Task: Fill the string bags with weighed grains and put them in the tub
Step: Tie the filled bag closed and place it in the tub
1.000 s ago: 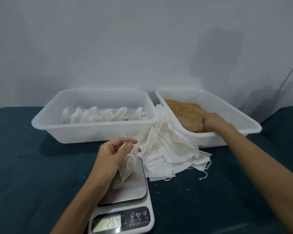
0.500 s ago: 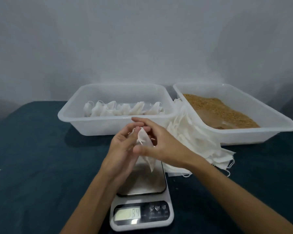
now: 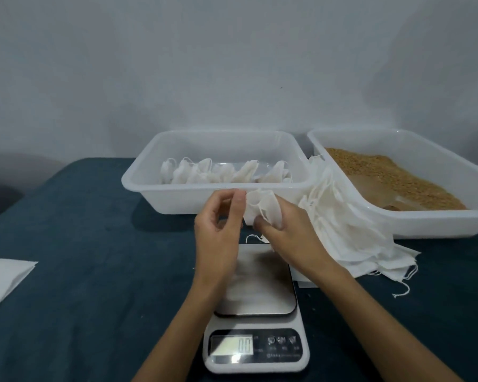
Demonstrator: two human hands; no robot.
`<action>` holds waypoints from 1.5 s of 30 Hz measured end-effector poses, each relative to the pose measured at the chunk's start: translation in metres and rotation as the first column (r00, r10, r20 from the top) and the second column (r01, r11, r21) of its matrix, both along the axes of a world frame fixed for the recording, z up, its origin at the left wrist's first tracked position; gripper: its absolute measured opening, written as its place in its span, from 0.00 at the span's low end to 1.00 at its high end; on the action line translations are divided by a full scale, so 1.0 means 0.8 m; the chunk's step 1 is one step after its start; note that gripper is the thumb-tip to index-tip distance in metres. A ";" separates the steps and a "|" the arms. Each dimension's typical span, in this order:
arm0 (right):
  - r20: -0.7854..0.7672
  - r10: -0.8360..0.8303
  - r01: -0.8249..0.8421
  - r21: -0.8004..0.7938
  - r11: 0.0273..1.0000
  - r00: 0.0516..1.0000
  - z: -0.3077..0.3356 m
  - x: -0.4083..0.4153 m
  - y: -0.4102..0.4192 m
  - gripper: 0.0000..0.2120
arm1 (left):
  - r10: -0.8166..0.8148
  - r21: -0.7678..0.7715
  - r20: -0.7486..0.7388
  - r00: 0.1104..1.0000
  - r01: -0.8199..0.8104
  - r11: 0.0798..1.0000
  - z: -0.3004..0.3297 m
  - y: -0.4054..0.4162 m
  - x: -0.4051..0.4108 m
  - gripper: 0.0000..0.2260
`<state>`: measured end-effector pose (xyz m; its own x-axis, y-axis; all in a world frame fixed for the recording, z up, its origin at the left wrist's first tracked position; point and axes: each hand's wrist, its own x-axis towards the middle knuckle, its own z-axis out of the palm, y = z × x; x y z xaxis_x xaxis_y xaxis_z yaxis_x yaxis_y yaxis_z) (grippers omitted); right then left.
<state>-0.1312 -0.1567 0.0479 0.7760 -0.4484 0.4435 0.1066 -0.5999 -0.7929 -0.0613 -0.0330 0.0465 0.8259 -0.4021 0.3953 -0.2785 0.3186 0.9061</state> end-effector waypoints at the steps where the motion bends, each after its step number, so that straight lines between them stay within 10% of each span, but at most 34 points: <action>1: 0.014 -0.009 0.009 -0.015 1.000 1.000 0.000 -0.001 -0.001 0.04 | 0.000 0.014 0.031 1.000 0.000 1.000 -0.001 0.000 -0.002 0.11; 8: 0.055 -0.138 0.146 -0.182 0.972 0.989 -0.003 -0.002 -0.006 0.15 | 0.049 0.112 0.352 0.935 -0.094 0.989 -0.008 -0.002 -0.008 0.04; 22: -0.008 -0.304 0.280 -0.361 0.889 0.953 -0.006 -0.008 -0.024 0.14 | -0.160 -0.073 -0.102 0.982 0.153 0.986 0.001 -0.001 -0.004 0.19; 31: -0.020 -0.299 0.270 -0.379 0.885 0.954 -0.001 -0.010 -0.024 0.17 | 0.091 0.138 0.173 0.981 -0.116 0.984 -0.010 0.001 0.004 0.05; 37: 0.067 -0.353 0.355 -0.326 0.876 0.933 0.003 -0.018 -0.044 0.15 | 0.024 0.230 0.665 0.746 -0.235 0.945 -0.018 -0.005 -0.002 0.03; 45: 0.206 -0.369 0.413 -0.243 0.878 0.906 0.005 -0.020 -0.075 0.24 | -0.337 0.140 0.096 0.937 0.323 0.936 0.006 0.002 -0.019 0.09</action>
